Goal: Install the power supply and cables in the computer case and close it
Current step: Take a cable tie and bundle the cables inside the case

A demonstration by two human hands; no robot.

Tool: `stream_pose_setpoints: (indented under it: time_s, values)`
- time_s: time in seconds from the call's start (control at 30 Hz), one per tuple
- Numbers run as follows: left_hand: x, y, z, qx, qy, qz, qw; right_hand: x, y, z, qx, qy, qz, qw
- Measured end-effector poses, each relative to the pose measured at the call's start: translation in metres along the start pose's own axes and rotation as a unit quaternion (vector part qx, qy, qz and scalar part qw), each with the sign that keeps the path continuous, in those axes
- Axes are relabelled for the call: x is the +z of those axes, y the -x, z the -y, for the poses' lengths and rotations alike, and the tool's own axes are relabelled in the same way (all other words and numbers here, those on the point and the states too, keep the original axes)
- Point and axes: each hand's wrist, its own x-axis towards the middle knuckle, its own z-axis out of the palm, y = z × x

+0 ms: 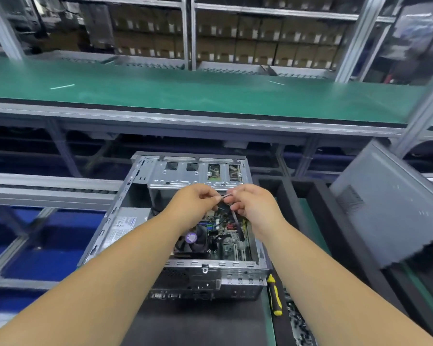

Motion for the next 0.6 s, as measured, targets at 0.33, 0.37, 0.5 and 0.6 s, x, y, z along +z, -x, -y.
stream_pose_setpoints:
  time_s: [0.33,0.37,0.5,0.6]
  values:
    - [0.003,-0.061,0.029,-0.047,-0.348,0.12,0.929,0.031,0.001,-0.012,0.141,0.207,-0.046,0.967]
    - [0.006,-0.063,0.03,-0.044,-0.357,0.134,0.923,0.033,0.0,-0.016,0.154,0.232,-0.04,0.96]
    - [0.015,-0.071,0.036,-0.059,-0.277,0.15,0.947,0.04,-0.003,-0.023,0.17,0.272,-0.05,0.946]
    - [0.024,-0.075,0.036,-0.06,-0.225,0.178,0.956,0.043,-0.004,-0.024,0.17,0.259,-0.061,0.949]
